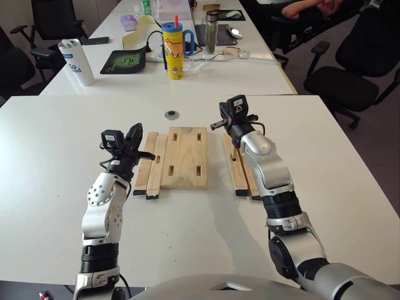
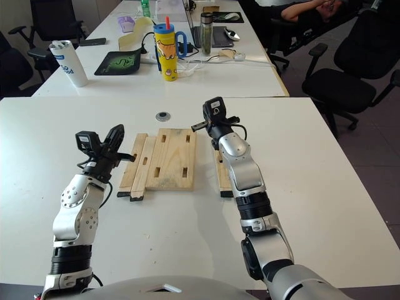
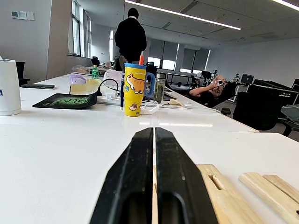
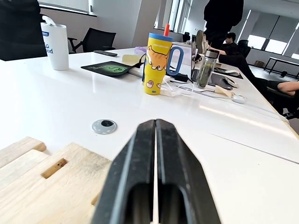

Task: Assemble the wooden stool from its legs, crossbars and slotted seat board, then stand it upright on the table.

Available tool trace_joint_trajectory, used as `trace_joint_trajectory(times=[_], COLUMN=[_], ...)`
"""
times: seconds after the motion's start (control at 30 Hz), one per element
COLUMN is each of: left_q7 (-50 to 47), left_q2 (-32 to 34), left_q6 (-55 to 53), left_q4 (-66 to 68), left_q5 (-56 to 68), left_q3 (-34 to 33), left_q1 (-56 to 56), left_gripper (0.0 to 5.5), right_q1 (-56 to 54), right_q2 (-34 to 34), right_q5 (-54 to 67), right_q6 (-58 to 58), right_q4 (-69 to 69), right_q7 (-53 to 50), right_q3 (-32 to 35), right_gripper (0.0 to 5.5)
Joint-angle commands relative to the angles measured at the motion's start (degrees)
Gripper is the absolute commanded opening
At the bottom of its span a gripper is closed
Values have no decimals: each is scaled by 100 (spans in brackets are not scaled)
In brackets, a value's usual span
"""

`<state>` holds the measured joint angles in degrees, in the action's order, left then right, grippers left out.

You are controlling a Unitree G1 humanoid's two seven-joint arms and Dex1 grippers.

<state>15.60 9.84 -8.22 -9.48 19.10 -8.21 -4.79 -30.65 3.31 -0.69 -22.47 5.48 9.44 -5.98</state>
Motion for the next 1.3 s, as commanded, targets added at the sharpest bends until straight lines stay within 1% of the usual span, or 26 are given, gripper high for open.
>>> trace_joint_trajectory(times=[0.03, 0.17, 0.23, 0.37, 0.5, 0.77, 0.97, 1.03, 1.17, 1.3], left_q7=[-14, -6, -16, -95, -220, -214, -110, -73, -66, -103], left_q2=[-5, -14, -44, -121, -145, -83, 5, 20, 6, -34], left_q6=[86, 143, 191, 314, 441, 393, 269, 230, 229, 247], left_q4=[90, 167, 233, 186, 155, 38, 104, 111, 84, 63], left_q5=[-59, -69, -84, -103, -69, -68, -69, -72, -66, -75], left_q3=[-7, 12, 34, 16, -185, -229, -170, -131, -126, -124], left_q1=[-71, -121, -133, -41, 89, 153, -23, -59, 22, 53], left_gripper=[10, 10, 10, 10, 10, 10, 10, 10, 10, 10], right_q1=[-173, -694, -789, -167, 690, 2019, 2468, 2554, 2605, 2611], right_q2=[-94, 19, 212, 495, 644, 1069, 1109, 1072, 1226, 1314], right_q5=[31, -110, -352, -430, -53, 455, 1050, 1232, 1304, 1430], right_q6=[673, 1598, 1869, 1761, 1225, 195, -934, -1438, -2264, -3228], right_q4=[-570, -1184, -1277, -758, -604, -1389, -2266, -2506, -2703, -2802], right_q7=[-266, -754, -865, -768, -366, 830, 1305, 1299, 1245, 1165], right_q3=[233, 666, 723, 823, 942, 633, 398, 346, 175, 210], right_gripper=[1, 1, 1, 1, 1, 1, 1, 1, 1, 68])
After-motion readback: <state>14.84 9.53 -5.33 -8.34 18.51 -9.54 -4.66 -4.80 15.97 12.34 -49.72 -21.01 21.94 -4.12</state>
